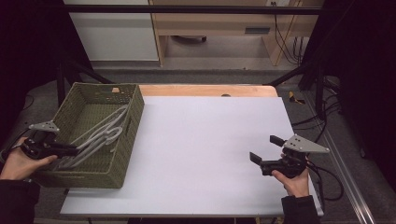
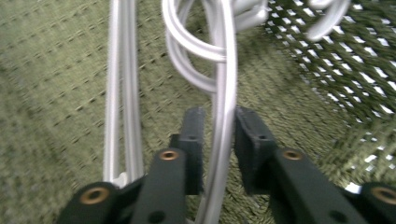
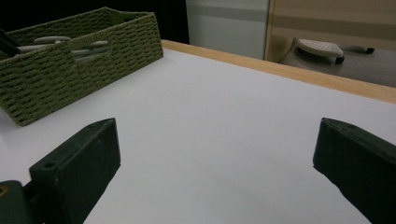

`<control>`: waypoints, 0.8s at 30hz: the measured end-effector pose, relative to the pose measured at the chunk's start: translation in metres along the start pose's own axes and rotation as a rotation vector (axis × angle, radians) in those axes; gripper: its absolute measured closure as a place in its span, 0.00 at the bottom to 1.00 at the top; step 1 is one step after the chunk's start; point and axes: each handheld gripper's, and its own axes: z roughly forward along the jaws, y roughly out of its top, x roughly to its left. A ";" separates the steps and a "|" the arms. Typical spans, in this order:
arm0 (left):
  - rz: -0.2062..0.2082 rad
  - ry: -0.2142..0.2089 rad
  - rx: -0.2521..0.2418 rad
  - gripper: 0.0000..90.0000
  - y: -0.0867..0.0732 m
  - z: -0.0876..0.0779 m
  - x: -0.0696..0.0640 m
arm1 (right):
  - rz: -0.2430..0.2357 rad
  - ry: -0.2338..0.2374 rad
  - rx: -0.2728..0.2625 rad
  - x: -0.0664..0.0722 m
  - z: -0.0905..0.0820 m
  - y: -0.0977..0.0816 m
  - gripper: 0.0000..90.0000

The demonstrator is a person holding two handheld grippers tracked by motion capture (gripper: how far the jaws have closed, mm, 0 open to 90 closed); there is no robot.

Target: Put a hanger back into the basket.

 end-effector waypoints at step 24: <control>0.037 0.087 -0.171 0.76 0.025 0.002 -0.034 | 0.005 -0.002 -0.018 -0.001 -0.004 0.001 0.01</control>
